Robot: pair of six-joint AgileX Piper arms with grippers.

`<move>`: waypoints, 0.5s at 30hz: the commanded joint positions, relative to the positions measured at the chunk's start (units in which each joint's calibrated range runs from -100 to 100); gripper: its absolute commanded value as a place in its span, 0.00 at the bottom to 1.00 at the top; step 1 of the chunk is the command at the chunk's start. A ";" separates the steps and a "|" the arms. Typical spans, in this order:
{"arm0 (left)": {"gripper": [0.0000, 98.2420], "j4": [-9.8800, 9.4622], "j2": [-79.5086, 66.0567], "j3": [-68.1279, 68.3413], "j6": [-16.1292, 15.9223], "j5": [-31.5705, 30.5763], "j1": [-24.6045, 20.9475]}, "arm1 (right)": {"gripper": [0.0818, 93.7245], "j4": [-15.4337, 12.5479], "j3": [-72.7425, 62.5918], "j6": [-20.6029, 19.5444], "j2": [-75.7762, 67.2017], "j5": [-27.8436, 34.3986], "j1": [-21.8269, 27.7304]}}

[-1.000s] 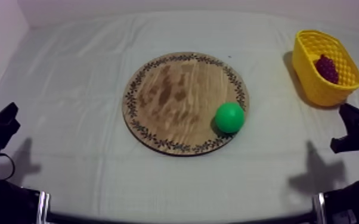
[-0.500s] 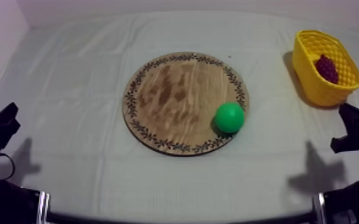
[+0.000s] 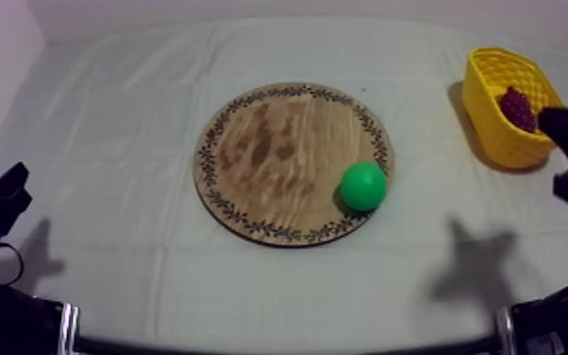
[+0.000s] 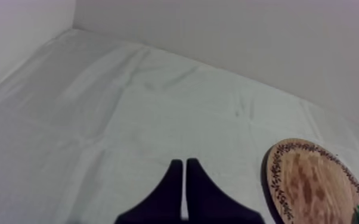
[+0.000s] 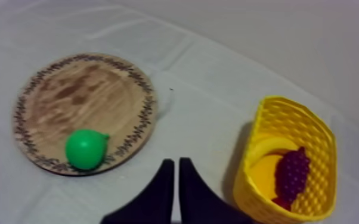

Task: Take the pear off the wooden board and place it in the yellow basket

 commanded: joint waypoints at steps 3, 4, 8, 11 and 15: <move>0.00 0.02 0.00 0.00 -0.01 -0.01 0.02 | 0.00 1.86 -23.99 -4.00 19.18 10.13 -6.32; 0.00 0.02 0.00 0.00 -0.01 -0.01 0.02 | 0.00 2.36 -27.25 -4.99 22.03 12.28 -7.30; 0.00 0.02 0.00 0.00 -0.01 -0.01 0.02 | 0.00 5.23 -39.19 -10.02 32.46 20.92 -11.30; 0.00 0.02 0.00 0.00 -0.01 -0.01 0.02 | 0.00 7.52 -46.94 -13.71 39.04 27.07 -14.00; 0.00 0.02 0.00 0.00 -0.01 -0.01 0.02 | 0.00 9.73 -55.66 -17.50 46.81 35.48 -16.82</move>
